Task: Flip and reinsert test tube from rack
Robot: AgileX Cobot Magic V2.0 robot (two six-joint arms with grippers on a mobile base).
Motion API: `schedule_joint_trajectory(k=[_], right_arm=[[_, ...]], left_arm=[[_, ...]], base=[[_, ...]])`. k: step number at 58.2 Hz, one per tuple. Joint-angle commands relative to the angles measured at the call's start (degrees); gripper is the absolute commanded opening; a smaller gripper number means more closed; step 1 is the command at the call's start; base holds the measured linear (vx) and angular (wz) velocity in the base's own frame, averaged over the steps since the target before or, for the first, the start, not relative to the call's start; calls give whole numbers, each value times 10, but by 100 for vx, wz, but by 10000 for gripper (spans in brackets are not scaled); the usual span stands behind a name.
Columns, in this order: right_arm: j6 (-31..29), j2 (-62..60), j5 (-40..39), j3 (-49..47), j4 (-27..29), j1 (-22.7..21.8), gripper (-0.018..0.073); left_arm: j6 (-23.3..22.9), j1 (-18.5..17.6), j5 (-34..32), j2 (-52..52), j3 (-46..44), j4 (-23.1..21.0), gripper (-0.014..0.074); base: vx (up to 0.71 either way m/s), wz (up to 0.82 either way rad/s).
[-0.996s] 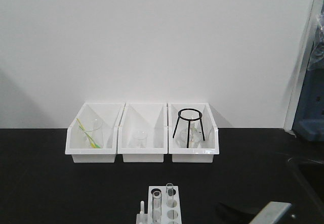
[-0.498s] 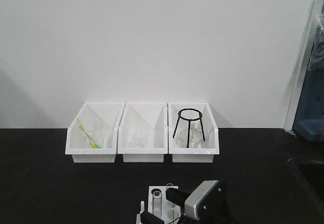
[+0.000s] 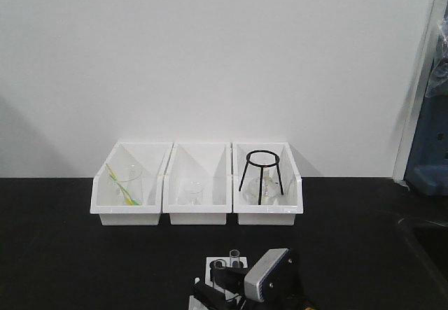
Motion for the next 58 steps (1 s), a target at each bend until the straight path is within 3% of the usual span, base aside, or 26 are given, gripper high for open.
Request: schedule_joint_trajectory(k=[1, 5, 23, 32, 40, 44, 48, 52, 58], right_arm=[[-1, -25, -53, -15, 8, 0, 78], [-1, -25, -54, -15, 8, 0, -15], [24, -102, -34, -20, 8, 0, -15], [89, -210, 49, -63, 2, 0, -13], [127, -284, 159, -121, -44, 0, -13], [129, -309, 219, -144, -87, 0, -11], [97, -326, 273, -163, -169, -1, -11], [13, -343, 333, -178, -296, -1, -11], [-158, -359, 393, -181, -507, -1, -11]], left_arm=[[-5, 0, -45, -5, -2, -2, -6], [-5, 0, -45, -5, -2, -2, -6], [-5, 0, -45, -5, -2, -2, -6], [-5, 0, -45, -5, -2, -2, -6], [-5, 0, -45, -5, -2, -2, -6], [-5, 0, -45, -5, -2, -2, -6], [-5, 0, -45, -5, -2, -2, -6], [-5, 0, -45, -5, -2, -2, -6], [-5, 0, -45, -5, -2, -2, -6]], base=[[0, 0], [0, 0], [0, 0], [0, 0], [0, 0], [0, 0], [0, 0], [0, 0], [0, 0]])
